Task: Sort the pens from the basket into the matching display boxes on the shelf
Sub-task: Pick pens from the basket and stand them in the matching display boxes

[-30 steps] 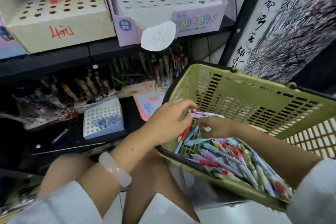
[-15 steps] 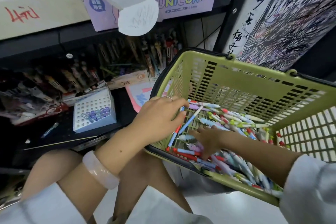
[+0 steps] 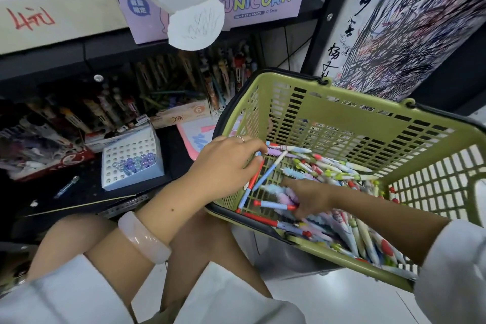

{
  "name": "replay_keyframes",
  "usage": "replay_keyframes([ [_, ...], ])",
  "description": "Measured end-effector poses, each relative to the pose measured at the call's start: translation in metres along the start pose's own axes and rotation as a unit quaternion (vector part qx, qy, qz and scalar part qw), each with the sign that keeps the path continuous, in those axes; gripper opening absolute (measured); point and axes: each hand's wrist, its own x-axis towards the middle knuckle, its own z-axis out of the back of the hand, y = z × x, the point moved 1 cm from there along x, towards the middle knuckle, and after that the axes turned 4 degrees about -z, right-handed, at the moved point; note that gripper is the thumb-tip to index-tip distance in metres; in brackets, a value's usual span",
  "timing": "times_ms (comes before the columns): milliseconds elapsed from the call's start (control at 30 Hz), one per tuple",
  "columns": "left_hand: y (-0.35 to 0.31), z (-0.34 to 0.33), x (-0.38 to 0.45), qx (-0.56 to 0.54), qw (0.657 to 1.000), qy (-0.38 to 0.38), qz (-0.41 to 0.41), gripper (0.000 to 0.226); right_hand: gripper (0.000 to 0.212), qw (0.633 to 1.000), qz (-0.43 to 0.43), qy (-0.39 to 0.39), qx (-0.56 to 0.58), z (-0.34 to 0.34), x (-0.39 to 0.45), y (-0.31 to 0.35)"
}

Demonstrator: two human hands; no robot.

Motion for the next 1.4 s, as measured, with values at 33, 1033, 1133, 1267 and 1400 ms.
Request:
replay_keyframes([
  [33, 0.000, 0.000, 0.001, -0.008, 1.000, 0.003, 0.007, 0.029, 0.049, 0.998, 0.003, -0.024, 0.051, 0.005, -0.005, -0.002],
  [1033, -0.052, 0.015, 0.026, -0.684, 0.707, -0.148, 0.095, 0.025, 0.016, 0.754, 0.207, -0.384, 0.491, 0.117, -0.089, 0.144],
  [1133, -0.047, 0.033, 0.017, -0.677, 0.715, -0.165, 0.054, 0.026, 0.017, 0.765, 0.216, -0.413, 0.445, 0.128, -0.096, 0.162],
  [1267, -0.033, 0.058, 0.003, -0.651, 0.724, -0.220, 0.062, 0.025, 0.026, 0.775, 0.245, -0.394, 0.428, 0.137, -0.098, 0.191],
  [1400, -0.016, 0.083, -0.016, -0.650, 0.711, -0.262, 0.067, 0.025, 0.026, 0.783, 0.268, -0.384, 0.410, 0.144, -0.096, 0.228],
])
